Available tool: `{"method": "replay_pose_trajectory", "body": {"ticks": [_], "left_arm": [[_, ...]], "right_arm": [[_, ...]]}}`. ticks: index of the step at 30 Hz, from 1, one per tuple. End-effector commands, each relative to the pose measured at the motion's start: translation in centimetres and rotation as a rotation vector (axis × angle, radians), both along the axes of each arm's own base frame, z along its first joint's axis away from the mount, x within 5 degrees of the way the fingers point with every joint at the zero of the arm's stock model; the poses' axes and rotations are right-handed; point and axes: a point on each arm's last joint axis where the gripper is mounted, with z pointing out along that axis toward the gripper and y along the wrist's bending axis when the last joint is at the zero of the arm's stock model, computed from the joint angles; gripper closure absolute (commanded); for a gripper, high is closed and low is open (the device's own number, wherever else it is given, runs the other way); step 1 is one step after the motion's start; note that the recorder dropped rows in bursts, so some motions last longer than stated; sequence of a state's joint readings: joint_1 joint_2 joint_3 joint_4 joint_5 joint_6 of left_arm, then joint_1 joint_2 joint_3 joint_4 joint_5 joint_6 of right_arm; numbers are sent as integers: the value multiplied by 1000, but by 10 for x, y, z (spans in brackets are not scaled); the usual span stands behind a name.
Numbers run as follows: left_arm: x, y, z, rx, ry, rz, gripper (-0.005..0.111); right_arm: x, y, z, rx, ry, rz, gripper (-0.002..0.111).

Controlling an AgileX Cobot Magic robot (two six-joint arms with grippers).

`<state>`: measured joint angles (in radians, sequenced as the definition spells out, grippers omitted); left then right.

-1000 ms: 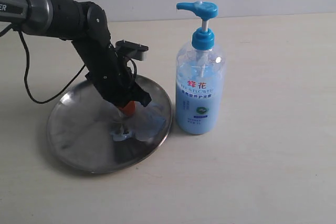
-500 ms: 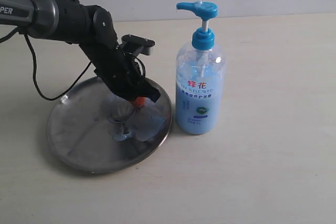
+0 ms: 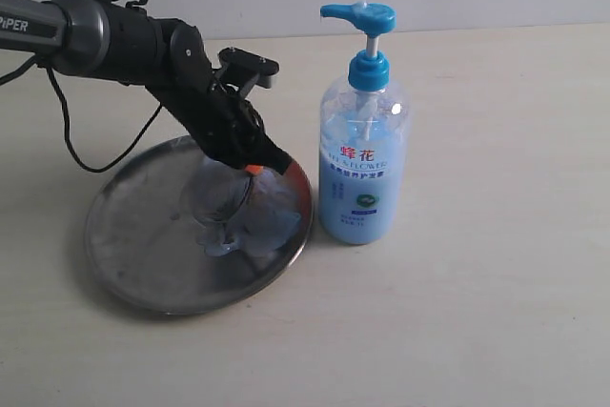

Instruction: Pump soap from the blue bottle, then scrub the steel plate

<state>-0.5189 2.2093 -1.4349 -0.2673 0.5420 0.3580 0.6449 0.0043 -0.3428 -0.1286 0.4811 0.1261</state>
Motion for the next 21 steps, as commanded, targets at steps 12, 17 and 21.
{"method": "replay_pose_trajectory", "body": {"ticks": [12,17,21], "left_arm": [[-32,20,-19,213,348,-43,107],[-38,21,-18,239,416,-54,107],[-42,23,-16,234,422,-49,107]], "right_arm": [[0,0,-2,-1,-11,1,108],[0,0,-2,-1,-11,1,108],[0,0,-2,-6,-4,0,108]]}}
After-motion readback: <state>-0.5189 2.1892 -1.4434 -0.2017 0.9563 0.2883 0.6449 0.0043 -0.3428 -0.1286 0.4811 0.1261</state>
